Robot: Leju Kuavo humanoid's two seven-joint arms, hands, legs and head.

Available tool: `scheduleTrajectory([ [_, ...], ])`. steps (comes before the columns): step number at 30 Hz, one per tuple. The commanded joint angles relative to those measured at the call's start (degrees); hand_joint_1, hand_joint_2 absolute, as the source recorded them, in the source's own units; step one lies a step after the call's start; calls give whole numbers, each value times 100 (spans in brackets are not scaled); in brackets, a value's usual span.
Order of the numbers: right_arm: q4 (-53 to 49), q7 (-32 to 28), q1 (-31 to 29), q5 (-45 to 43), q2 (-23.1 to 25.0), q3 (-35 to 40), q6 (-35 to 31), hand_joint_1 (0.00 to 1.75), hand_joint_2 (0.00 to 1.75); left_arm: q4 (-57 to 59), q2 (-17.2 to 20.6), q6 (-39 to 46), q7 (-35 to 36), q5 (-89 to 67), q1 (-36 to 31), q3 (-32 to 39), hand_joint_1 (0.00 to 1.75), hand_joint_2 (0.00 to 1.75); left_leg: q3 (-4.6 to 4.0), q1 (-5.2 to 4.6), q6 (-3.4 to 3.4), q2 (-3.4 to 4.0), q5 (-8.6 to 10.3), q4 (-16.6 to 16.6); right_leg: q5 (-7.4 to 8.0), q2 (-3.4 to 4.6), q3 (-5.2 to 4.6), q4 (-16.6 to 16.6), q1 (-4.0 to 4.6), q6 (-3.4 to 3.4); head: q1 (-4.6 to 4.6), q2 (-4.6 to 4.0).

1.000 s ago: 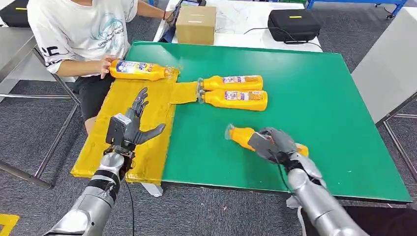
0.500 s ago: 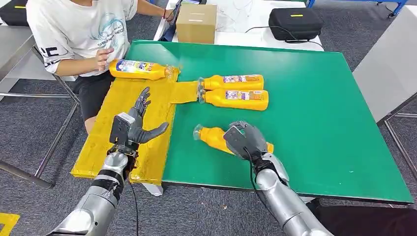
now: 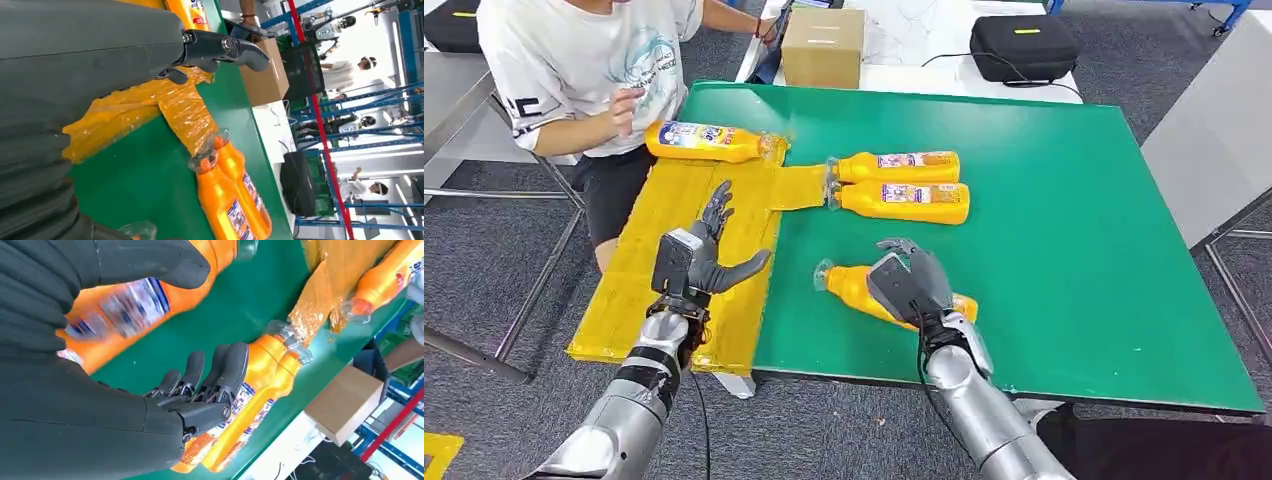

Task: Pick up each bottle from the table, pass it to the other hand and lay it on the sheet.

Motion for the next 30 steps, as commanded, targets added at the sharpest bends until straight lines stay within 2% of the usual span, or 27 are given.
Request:
scheduleTrajectory([
  [1, 46, -57, -86, -40, 65, -131, -81, 175, 175, 441, 6, -79, 79, 70, -268, 24, 0, 175, 10, 1, -3, -4, -4, 0, -5, -4, 11, 1, 1, -5, 0, 0],
  [4, -115, -228, -40, -123, 275, -113, -266, 175, 175, 483, -67, -100, 127, 76, -281, -67, 0, 175, 11, 0, -5, -3, -4, -2, -5, -2, 12, -1, 1, -6, 0, 0],
  [8, 34, 3, -167, 152, 273, 94, -476, 175, 175, 407, -55, -49, 196, 108, -261, -161, 0, 175, 15, 1, -6, 1, -8, 0, -8, 2, 13, 3, 2, -8, 0, 0],
  [9, 125, 244, -205, 501, 195, 207, -653, 30, 175, 298, -34, -29, 221, 147, -191, -146, 0, 175, 20, 0, -7, -1, -11, 4, -13, 0, 18, 7, 2, -10, -2, 0],
  [10, 119, 256, -163, 478, 192, 153, -621, 0, 175, 212, -13, -32, 239, 162, -137, -151, 0, 175, 23, 2, -8, 0, -12, 2, -12, -1, 21, 4, 4, -10, 0, 0],
  [11, 187, 413, -174, 654, 144, 205, -635, 0, 175, 172, -5, -29, 258, 177, -107, -139, 0, 175, 37, 4, -11, 0, -19, 4, -20, -1, 35, 7, 5, -15, -2, 0],
  [12, 315, 581, -164, 785, 96, 239, -512, 0, 0, 96, 13, -23, 282, 191, -47, -121, 0, 175, 31, 2, -6, 4, -12, -2, -12, 4, 28, 0, 4, -10, -2, 0],
  [22, 391, 597, -134, 874, 83, 259, -493, 0, 0, 92, 12, -29, 294, 194, -19, -105, 0, 175, 9, 1, -4, -1, -5, -3, -4, 1, 11, -2, 2, -5, 0, 0],
  [30, 699, 1458, -6, 1896, -161, 374, -345, 0, 0, -64, 31, -63, 337, 161, 113, 16, 0, 175, 26, 3, -5, -6, -8, -8, -8, -4, 30, -8, 4, -7, 0, 0],
])
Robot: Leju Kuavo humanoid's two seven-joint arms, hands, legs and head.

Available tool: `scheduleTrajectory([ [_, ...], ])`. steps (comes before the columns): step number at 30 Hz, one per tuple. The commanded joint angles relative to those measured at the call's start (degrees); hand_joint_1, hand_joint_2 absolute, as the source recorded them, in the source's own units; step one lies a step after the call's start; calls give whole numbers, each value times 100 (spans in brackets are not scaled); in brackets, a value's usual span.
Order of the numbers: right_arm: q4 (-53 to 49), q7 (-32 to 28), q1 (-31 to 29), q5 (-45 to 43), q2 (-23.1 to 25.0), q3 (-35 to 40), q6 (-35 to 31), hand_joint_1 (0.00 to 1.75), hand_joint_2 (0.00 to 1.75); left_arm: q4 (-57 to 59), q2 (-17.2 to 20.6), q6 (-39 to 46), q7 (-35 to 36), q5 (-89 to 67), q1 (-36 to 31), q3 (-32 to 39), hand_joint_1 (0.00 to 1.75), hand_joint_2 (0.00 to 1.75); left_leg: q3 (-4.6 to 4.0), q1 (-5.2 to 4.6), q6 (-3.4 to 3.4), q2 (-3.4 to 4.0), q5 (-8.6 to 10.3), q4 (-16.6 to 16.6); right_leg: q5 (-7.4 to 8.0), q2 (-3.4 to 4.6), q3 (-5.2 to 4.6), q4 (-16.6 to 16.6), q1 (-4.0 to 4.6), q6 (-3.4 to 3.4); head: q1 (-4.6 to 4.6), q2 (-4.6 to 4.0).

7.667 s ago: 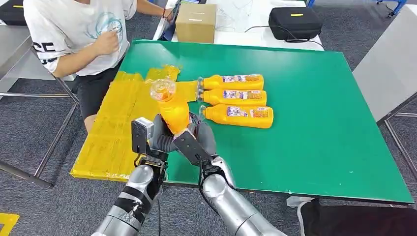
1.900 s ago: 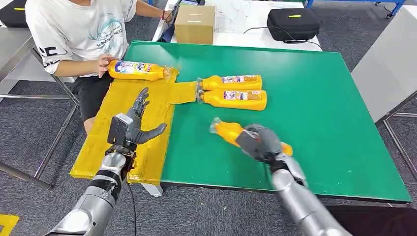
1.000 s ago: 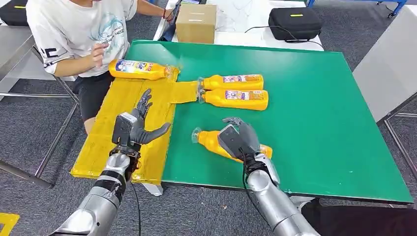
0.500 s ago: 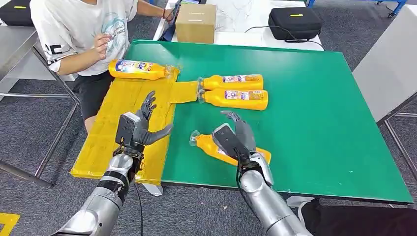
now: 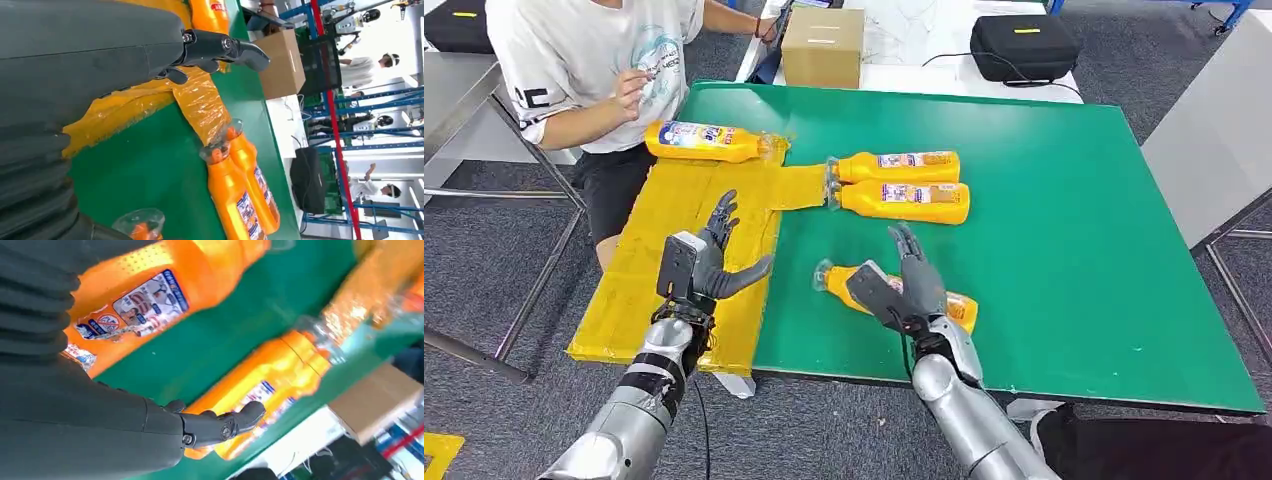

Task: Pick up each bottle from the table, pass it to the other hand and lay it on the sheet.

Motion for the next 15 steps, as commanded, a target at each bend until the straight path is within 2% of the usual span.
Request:
scheduleTrajectory([
  [1, 626, 599, -62, 670, -325, 195, 82, 0, 0, -50, 108, -52, 59, -39, 0, 45, 0, 175, 22, 3, -4, -3, -6, -5, -6, -3, 24, -7, 3, -6, 0, 0],
  [10, 1130, 940, -250, 1254, -408, 203, 402, 0, 0, -61, 107, -196, 65, -73, 30, 120, 0, 175, 21, 1, -5, 2, -6, -5, -5, 3, 22, -6, 2, -7, 0, 0],
  [11, 1165, 980, -252, 1317, -423, 205, 495, 0, 175, -75, 113, -235, 62, -62, 44, 145, 0, 175, 26, 0, -5, 2, -9, -4, -8, 3, 26, -4, 0, -8, 0, 0],
  [15, 1291, 1256, -245, 1636, -546, 293, 684, 0, 175, -134, 128, -317, 47, -50, 86, 190, 0, 175, 22, 3, -4, -1, -6, -6, -6, 0, 25, -7, 3, -6, 0, 0],
])
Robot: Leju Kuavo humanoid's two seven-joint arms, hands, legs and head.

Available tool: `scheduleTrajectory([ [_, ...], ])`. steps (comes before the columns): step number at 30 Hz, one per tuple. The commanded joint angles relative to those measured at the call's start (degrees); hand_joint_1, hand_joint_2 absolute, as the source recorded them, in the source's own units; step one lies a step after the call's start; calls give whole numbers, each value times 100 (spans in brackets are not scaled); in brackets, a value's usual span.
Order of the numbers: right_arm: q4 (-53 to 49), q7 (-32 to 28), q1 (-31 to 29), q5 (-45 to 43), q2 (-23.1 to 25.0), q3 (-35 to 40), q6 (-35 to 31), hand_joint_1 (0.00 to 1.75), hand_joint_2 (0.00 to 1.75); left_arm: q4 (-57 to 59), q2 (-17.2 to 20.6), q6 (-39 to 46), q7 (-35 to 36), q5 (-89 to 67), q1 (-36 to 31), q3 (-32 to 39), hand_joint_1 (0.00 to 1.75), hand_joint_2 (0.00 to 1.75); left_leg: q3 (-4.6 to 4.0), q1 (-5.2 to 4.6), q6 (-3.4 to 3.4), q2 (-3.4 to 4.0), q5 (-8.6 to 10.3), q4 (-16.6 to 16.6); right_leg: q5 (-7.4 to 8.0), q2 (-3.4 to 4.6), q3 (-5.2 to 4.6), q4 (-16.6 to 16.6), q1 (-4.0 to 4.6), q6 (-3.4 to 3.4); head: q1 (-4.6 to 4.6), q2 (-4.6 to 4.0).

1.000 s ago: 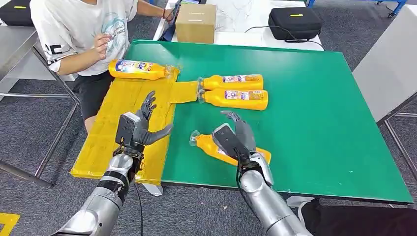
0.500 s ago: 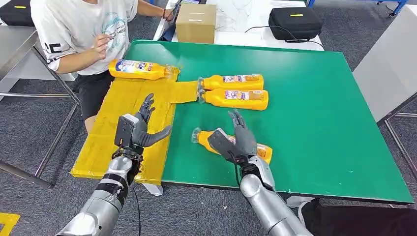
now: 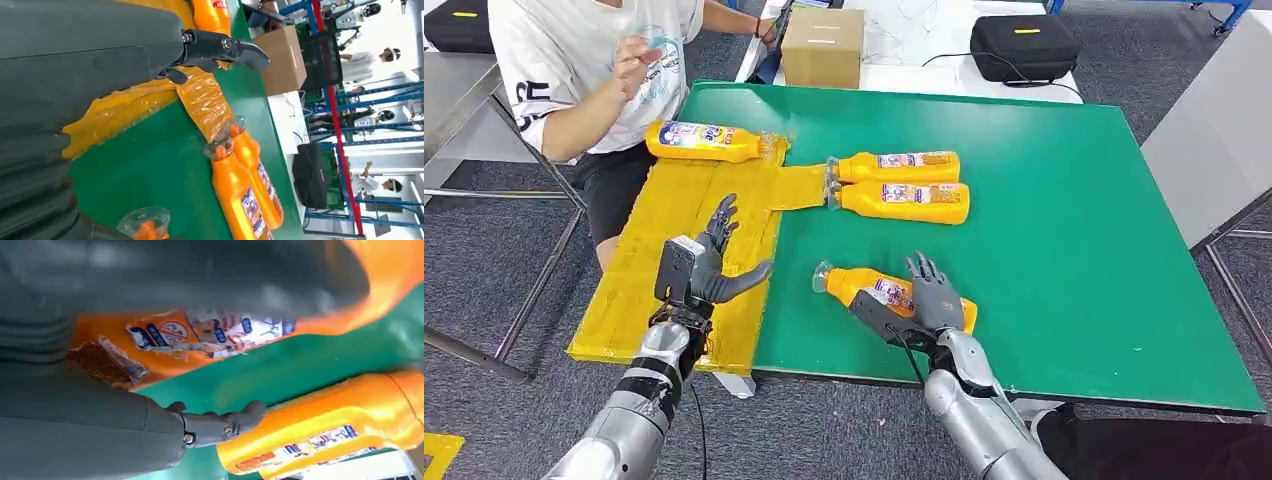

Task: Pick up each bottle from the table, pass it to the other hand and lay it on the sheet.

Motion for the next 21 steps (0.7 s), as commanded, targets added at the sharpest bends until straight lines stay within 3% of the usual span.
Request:
scheduleTrajectory([
  [1, 812, 416, -227, 450, -310, 295, 333, 0, 175, 6, 103, -146, 30, 31, -22, 165, 0, 175, 18, 2, -3, -2, -4, -5, -4, -2, 19, -6, 3, -5, 0, 0],
  [5, 837, 715, -198, 811, -584, 412, 808, 0, 175, 5, 136, -271, 47, 76, 34, 254, 0, 175, 35, 4, -4, -10, -7, -8, -9, -9, 39, -12, 4, -7, 0, 0],
  [9, 871, 640, -278, 918, -848, 496, 1249, 0, 175, 69, 137, -378, -5, 65, 21, 296, 0, 175, 35, 3, -2, -27, -5, -6, -9, -26, 47, -13, 2, -5, 0, 0],
  [18, 978, 571, -428, 945, -928, 609, 1557, 0, 175, 157, 133, -492, -44, 115, -29, 322, 0, 175, 45, 3, 2, -28, 3, -8, -2, -29, 63, -29, 2, -4, 0, 0],
  [19, 1009, 528, -456, 916, -963, 651, 1669, 23, 175, 184, 140, -532, -52, 135, -37, 332, 0, 175, 44, 1, 3, -26, 4, -5, 0, -27, 60, -25, 1, -2, 0, 0],
  [20, 1061, 426, -502, 858, -1022, 690, 1837, 161, 175, 217, 153, -554, -68, 133, -55, 328, 0, 175, 54, 3, 0, -30, 3, -8, -3, -30, 71, -28, 3, -6, 0, 0],
  [21, 1108, 347, -555, 814, -1081, 732, 1961, 175, 175, 254, 159, -572, -84, 145, -79, 337, 0, 175, 50, 1, 3, -28, 4, -5, -1, -29, 66, -25, 1, -2, -2, 0],
])
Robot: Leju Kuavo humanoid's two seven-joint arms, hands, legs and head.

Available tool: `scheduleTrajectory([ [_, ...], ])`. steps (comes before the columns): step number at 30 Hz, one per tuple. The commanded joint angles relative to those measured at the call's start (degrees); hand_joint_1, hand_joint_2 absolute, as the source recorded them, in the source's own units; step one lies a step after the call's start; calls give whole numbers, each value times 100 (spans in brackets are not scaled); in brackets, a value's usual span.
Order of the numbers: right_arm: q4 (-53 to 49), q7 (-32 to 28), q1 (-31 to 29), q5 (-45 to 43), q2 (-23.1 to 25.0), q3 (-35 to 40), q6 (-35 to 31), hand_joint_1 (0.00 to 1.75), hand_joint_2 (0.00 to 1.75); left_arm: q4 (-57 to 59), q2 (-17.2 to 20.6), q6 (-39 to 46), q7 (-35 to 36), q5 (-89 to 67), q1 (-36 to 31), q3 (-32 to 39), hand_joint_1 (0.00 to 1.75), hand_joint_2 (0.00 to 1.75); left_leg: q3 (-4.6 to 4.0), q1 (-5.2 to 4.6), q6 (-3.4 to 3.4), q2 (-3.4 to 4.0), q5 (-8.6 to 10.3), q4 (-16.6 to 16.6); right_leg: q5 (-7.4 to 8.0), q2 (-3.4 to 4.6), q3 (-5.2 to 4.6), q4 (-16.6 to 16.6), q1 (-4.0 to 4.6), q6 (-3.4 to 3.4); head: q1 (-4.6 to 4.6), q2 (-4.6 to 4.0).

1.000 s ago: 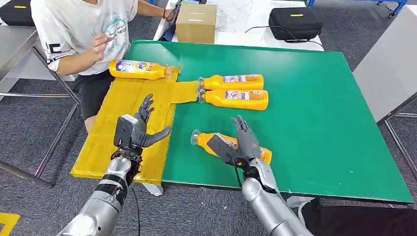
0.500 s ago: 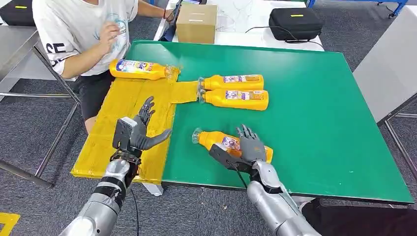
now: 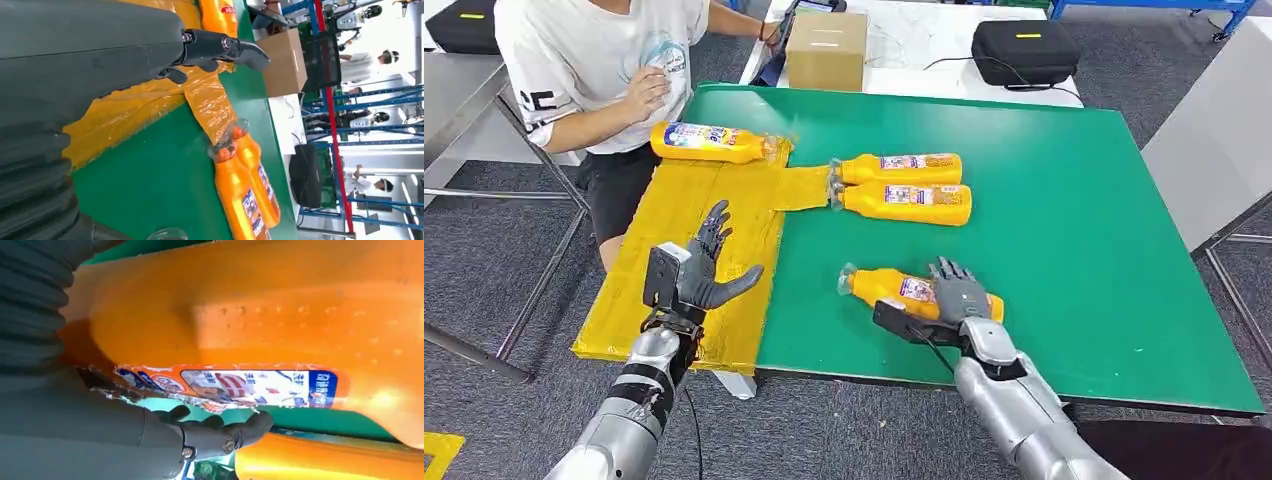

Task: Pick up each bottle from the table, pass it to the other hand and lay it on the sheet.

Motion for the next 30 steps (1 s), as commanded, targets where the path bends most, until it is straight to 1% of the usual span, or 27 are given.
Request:
scheduleTrajectory([
  [1, 847, -400, -220, -237, -400, 432, 823, 175, 175, 423, 101, -205, -63, 70, -268, 101, 0, 175, 22, 5, -8, -13, -2, -9, -5, -13, 26, -10, 6, -11, 0, 0],
  [3, 1037, -798, -438, -509, -518, 480, 1133, 175, 175, 598, 117, -298, -98, 117, -376, 113, 0, 175, 21, 5, -6, -12, 0, -5, -4, -14, 26, -6, 6, -9, 0, 0],
  [4, 1095, -893, -531, -583, -559, 509, 1216, 175, 175, 672, 120, -326, -112, 132, -419, 114, 0, 175, 26, 5, -6, -16, 2, -6, -3, -19, 31, -9, 6, -9, -2, 0],
  [5, 1199, -1041, -676, -801, -563, 513, 1282, 175, 175, 804, 129, -311, -179, 122, -494, 97, 0, 175, 25, 2, -3, -9, 2, -2, -2, -12, 26, -3, 3, -6, 0, 0],
  [7, 1361, -1142, -857, -1097, -532, 623, 1240, 175, 175, 907, 127, -281, -258, 137, -556, 78, 0, 175, 29, 3, -4, -14, 7, -3, 2, -17, 32, -6, 4, -10, 0, 0],
  [9, 1397, -1194, -898, -1339, -499, 562, 1289, 175, 175, 918, 122, -298, -270, 148, -572, 63, 0, 175, 39, 2, -2, -8, 5, -3, 3, -9, 40, -6, 3, -7, 2, 0],
  [10, 1404, -1266, -886, -1637, -460, 435, 1257, 175, 175, 930, 118, -260, -275, 137, -588, 40, 0, 175, 39, 3, -1, -4, 4, -2, 2, -5, 40, -5, 3, -6, 2, 0],
  [12, 1436, -1329, -889, -1822, -405, 390, 1227, 175, 175, 954, 108, -246, -281, 131, -620, 9, 0, 175, 39, 2, 0, -6, 6, -5, 5, -7, 40, -6, 3, -6, 0, 0],
  [14, 1435, -1328, -887, -1822, -385, 402, 1223, 175, 175, 953, 102, -241, -281, 130, -625, 6, 0, 175, 41, 3, 2, -6, 5, -3, 5, -8, 43, -5, 4, -1, 0, 0],
  [16, 1555, -1537, -907, -2310, -273, 214, 1303, 175, 175, 1045, 88, -226, -290, 116, -707, -62, 0, 175, 45, 4, -1, -7, 3, -5, 3, -9, 48, -7, 5, -4, 0, 0],
  [18, 1585, -1688, -901, -2703, -118, 104, 1078, 175, 175, 1129, 61, -148, -300, 120, -779, -135, 0, 175, 42, 5, -1, -5, 4, -4, 5, -8, 45, -5, 7, -3, 0, 0],
  [23, 1589, -1670, -909, -2729, -52, 150, 1018, 175, 175, 1135, 62, -140, -301, 131, -780, -147, 0, 175, 46, 7, -3, 13, 0, -2, 10, 7, 41, -6, 8, -1, 2, 0],
  [25, 1434, -1819, -785, -3045, 139, -72, 641, 175, 175, 1052, 59, -79, -293, 121, -732, -192, 0, 175, 48, 6, -4, 28, 0, -6, 20, 11, 36, -8, 8, -17, 0, 0],
  [27, 980, -2030, -517, -3310, 565, -336, -129, 175, 175, 918, 24, 86, -227, 83, -662, -261, 0, 175, 55, 9, -7, 43, -1, -9, 21, 27, 37, -11, 11, -20, 0, 0],
  [28, 582, -2122, -298, -3473, 843, -493, -545, 175, 175, 818, -10, 263, -163, 61, -623, -322, 0, 175, 58, 11, -8, 45, -2, -10, 20, 28, 39, -11, 13, -21, 2, 0],
  [29, 362, -2115, -187, -3413, 989, -464, -838, 175, 175, 765, -42, 313, -125, 60, -610, -339, 0, 175, 54, 13, -6, 52, -5, -5, 21, 35, 34, -8, 15, -20, 0, 0],
  [30, 284, -2024, -149, -3377, 1059, -408, -901, 175, 175, 737, -57, 330, -103, 60, -603, -348, 0, 175, 58, 12, -11, 56, -5, -12, 20, 39, 34, -9, 14, -25, 2, 0],
])
